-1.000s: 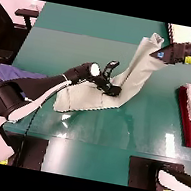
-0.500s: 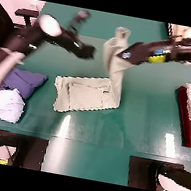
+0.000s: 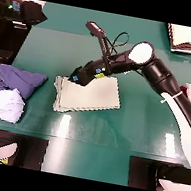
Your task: Fold the shirts.
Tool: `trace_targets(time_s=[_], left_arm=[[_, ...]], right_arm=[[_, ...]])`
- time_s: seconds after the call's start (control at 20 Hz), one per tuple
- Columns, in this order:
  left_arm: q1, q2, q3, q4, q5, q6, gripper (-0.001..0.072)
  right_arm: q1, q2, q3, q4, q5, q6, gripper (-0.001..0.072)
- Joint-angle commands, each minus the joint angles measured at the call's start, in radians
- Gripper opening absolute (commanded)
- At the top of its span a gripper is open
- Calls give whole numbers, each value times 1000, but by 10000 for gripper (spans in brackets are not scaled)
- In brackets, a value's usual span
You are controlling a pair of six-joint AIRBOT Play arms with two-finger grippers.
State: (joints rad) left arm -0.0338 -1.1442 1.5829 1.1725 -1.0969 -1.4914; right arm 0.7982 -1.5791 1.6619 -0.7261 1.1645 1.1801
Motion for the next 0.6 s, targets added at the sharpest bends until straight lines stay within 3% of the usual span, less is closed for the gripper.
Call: trace_targets(time_s=[0.0,0.3,0.55], left_arm=[[20,21,0,10,-51,7,28],[19,20,-3,6,-63,6,27],[19,10,-6,-3,-64,6,27]], right_arm=[[-119,26,-77,-65,71,51,595],[-482,109,-460,-104,40,144,598],[-526,-19,-523,-69,37,134,596]])
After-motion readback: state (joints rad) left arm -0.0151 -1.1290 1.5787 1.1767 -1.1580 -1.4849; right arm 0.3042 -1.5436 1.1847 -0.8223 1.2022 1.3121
